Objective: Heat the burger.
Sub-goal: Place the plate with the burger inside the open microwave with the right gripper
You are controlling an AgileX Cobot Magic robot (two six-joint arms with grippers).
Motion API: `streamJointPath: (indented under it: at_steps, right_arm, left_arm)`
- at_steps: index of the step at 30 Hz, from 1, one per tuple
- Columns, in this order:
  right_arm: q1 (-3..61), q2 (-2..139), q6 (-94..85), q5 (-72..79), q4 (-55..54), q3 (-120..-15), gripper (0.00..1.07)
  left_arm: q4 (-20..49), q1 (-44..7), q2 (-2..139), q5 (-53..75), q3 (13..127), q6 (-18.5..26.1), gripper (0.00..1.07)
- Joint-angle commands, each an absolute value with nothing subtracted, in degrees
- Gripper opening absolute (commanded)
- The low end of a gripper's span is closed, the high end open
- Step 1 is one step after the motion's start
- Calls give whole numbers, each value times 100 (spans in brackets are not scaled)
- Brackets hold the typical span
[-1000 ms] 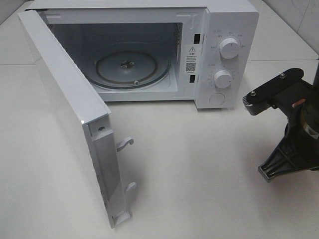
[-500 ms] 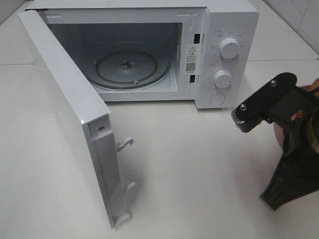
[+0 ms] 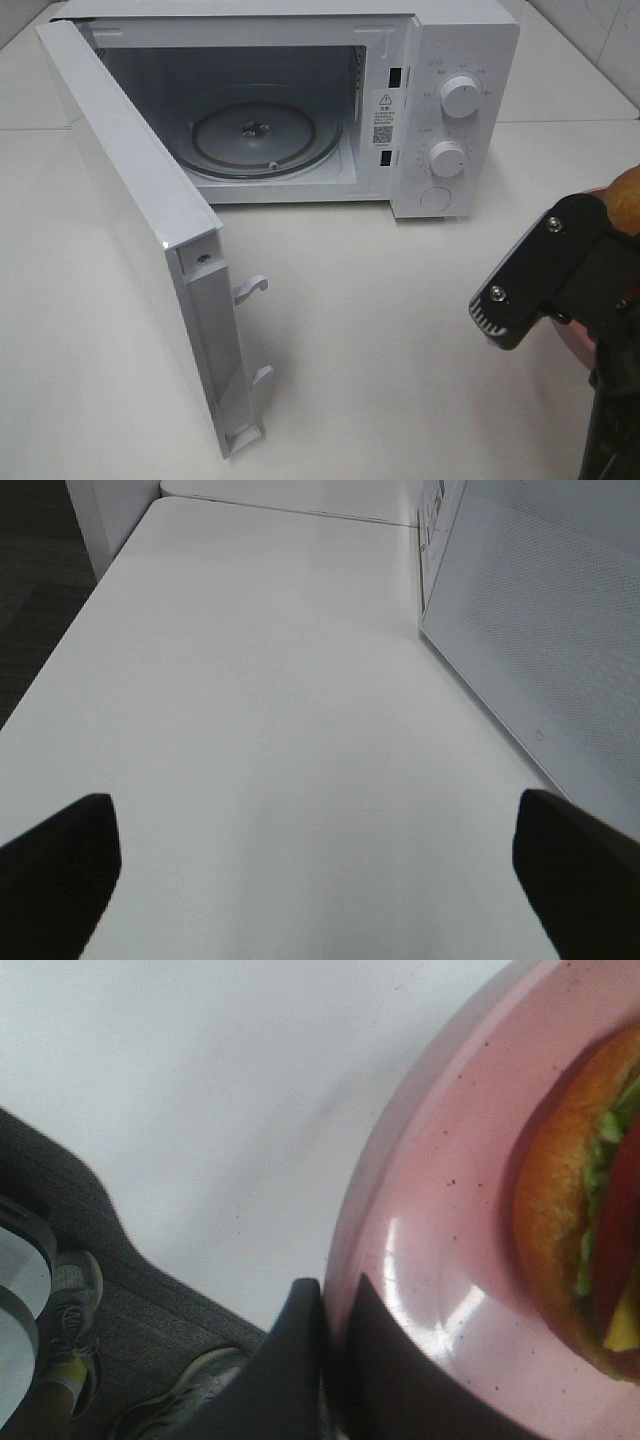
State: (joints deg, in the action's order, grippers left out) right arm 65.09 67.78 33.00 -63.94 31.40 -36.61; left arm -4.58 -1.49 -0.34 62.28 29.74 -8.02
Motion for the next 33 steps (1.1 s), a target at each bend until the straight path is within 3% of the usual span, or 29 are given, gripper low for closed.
streamJointPath:
  at_steps: [1,7,33]
  right_arm:
    - [6841,6658,3260,-6646,3409,-3644,0]
    - [7214,6652,2922,-6772,3421,-3644,0]
    - [7225,6652,-126,-5575,3535,-3644,0]
  left_arm:
    - [-441,-126,-97,6154,2962,-808,100]
    - [-441,-126,-97,6154,2962,-808,100]
    - [-441,-126,-97,6154,2962,-808,100]
